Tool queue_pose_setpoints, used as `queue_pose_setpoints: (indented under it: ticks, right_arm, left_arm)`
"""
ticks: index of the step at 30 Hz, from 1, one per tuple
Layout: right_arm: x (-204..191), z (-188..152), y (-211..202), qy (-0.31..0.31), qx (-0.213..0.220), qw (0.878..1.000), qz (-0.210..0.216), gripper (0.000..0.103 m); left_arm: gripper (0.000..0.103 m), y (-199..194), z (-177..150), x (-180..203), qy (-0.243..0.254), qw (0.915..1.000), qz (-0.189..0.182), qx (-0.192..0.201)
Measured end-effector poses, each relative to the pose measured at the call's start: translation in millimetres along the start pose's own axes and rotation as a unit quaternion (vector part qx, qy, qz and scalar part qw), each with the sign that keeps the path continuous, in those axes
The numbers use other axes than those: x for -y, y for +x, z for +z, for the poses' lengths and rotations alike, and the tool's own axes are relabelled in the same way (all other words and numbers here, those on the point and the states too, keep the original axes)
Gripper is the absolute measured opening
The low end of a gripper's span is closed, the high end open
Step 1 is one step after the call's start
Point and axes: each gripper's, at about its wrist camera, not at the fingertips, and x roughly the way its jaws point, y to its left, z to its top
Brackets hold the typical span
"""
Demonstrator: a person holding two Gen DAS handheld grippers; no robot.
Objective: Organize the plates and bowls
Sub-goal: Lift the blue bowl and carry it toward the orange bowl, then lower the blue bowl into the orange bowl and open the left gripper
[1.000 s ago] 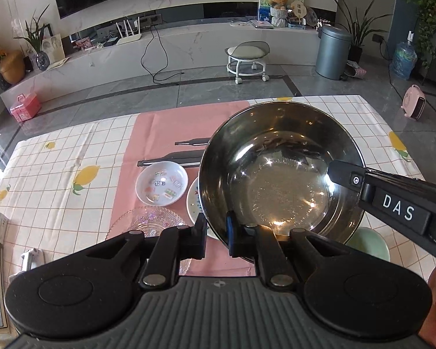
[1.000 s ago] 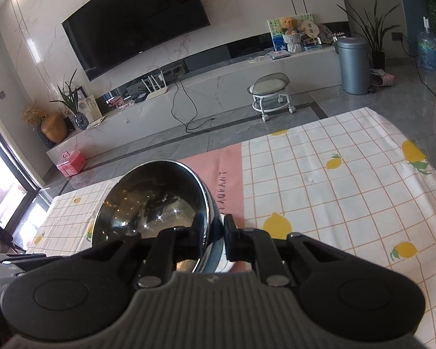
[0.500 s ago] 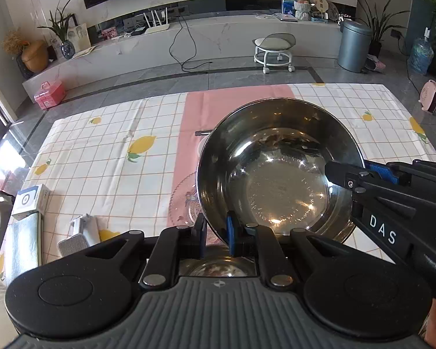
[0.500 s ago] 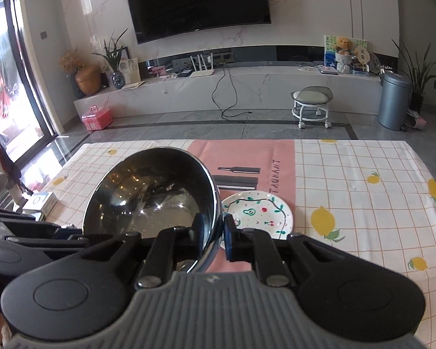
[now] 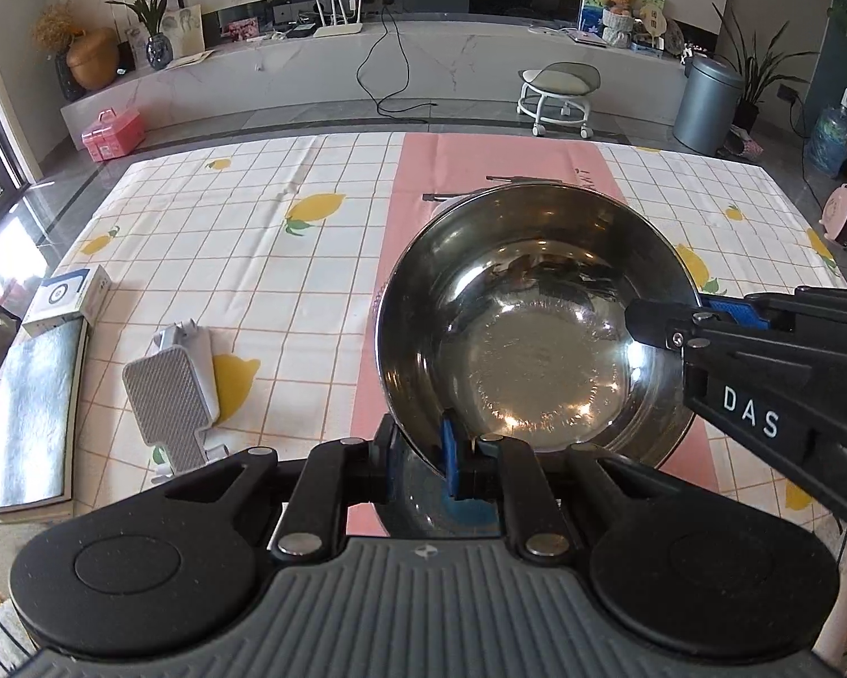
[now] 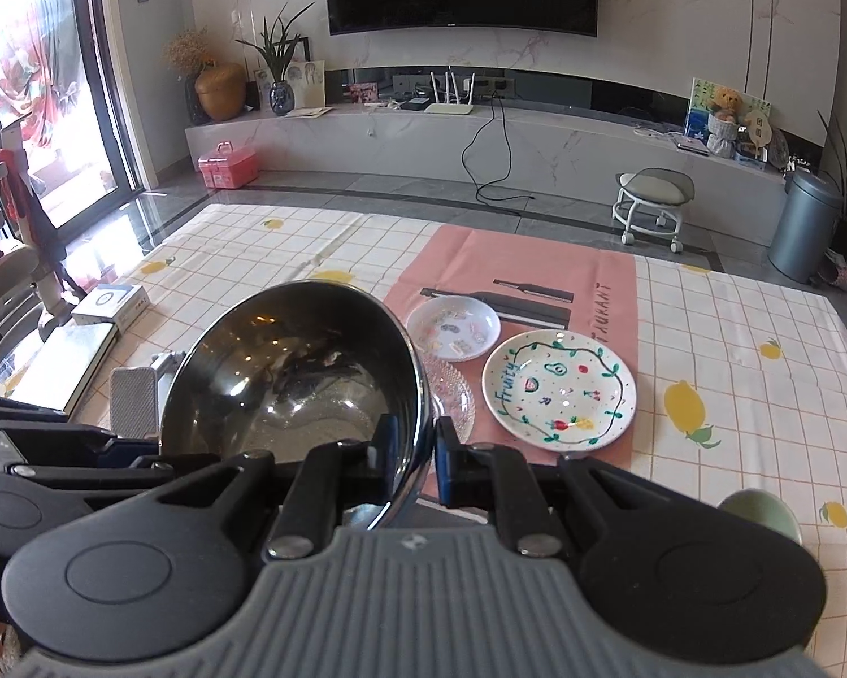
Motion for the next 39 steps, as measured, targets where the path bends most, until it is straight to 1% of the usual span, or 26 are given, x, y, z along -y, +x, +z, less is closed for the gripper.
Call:
queue_pose_setpoints:
  ticks: [5, 7, 10, 13, 18, 24, 29, 31, 34, 39]
  right_arm:
    - [0.0, -9.4, -2.2, -0.004, -0.012, 1.000, 0.023, 0.012]
    - [-0.8, -12.8, -3.0, -0.005, -0.014, 1.000, 0.022, 0.013]
    - [-3.0, -19.3, -0.8, -0.006, -0.023, 0.999, 0.021, 0.013]
    - [-3.2, -24.8, 8.2, -0.005, -0.040, 0.999, 0.019, 0.013]
    - [-1.9, -30.6, 17.9, 0.005, -0.058, 0.998, 0.030, 0.013]
    - [-5.5, -34.2, 24.2, -0.004, -0.066, 0.997, 0.026, 0.013]
    - [-6.5, -37.8, 31.7, -0.005, -0.075, 0.997, 0.027, 0.013]
    - [-9.1, -38.2, 33.1, -0.011, -0.072, 0.997, 0.025, 0.015]
    - [-10.6, -39.8, 37.7, -0.013, -0.074, 0.997, 0.027, 0.016]
    - [-8.9, -44.2, 47.8, -0.008, -0.083, 0.996, 0.027, 0.016]
  left_arm:
    - [0.017, -0.1, -15.7, -14.2, -0.026, 0.9991, -0.034, -0.002]
    - [0.017, 0.6, -19.9, -16.3, -0.028, 0.9987, -0.042, -0.002]
    - [0.018, 1.9, -25.1, -17.1, -0.025, 0.9987, -0.044, -0.007]
    - [0.020, 0.6, -30.1, -22.1, -0.034, 0.9975, -0.061, -0.008]
    - [0.020, 0.3, -35.1, -25.2, -0.032, 0.9978, -0.058, -0.006]
    - [0.020, 11.6, -38.4, -29.9, -0.052, 0.9959, -0.069, -0.025]
    - [0.020, 16.0, -39.4, -31.6, -0.057, 0.9961, -0.062, -0.026]
    - [0.020, 18.8, -39.5, -33.0, -0.060, 0.9959, -0.061, -0.029]
    - [0.020, 23.6, -40.2, -34.3, -0.065, 0.9960, -0.051, -0.033]
    - [0.021, 24.1, -40.6, -35.4, -0.073, 0.9962, -0.044, -0.020]
